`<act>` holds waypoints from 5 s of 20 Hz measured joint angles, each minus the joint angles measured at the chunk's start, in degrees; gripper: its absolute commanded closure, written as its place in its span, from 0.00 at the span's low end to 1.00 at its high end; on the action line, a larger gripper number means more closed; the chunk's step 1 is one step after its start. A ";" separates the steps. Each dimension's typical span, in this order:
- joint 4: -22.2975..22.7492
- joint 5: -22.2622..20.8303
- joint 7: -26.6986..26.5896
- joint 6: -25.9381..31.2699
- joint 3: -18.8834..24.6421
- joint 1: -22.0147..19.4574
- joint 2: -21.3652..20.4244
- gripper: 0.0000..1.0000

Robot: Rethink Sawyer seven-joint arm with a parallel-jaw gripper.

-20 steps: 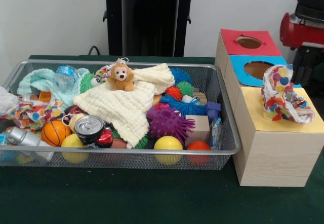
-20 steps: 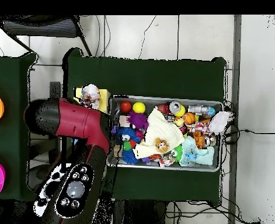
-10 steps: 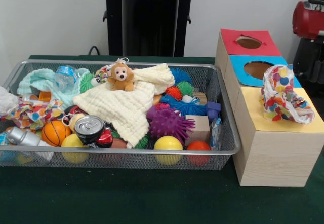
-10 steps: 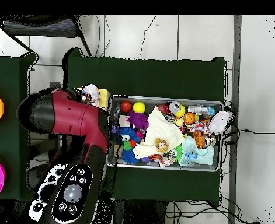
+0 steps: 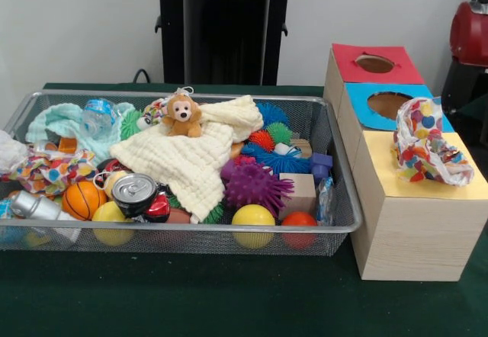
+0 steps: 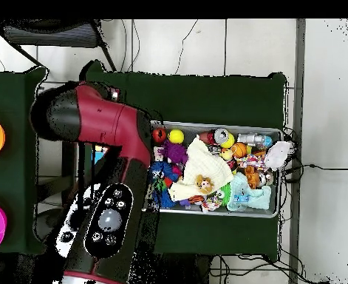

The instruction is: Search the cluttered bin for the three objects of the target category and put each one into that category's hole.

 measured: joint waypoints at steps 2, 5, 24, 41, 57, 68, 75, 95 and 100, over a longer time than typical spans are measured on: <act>-0.92 -0.01 0.00 -0.05 -0.01 -0.53 0.55 1.00; -2.27 -0.07 0.00 -0.04 -0.04 -1.48 1.66 1.00; -2.97 -1.23 0.00 -0.04 -0.06 -2.75 3.31 1.00; -2.98 -1.91 0.00 0.17 -0.12 -1.89 4.96 1.00; -2.99 -2.52 0.00 6.50 -0.27 -1.89 5.91 1.00; -3.00 -2.76 0.00 11.87 -0.27 -1.97 6.79 1.00; -3.00 -2.99 0.00 15.08 -0.27 -2.18 7.63 1.00; -2.23 -2.33 0.00 16.44 1.32 -3.44 7.22 1.00; 0.31 -0.73 0.00 16.44 3.07 -4.02 5.79 1.00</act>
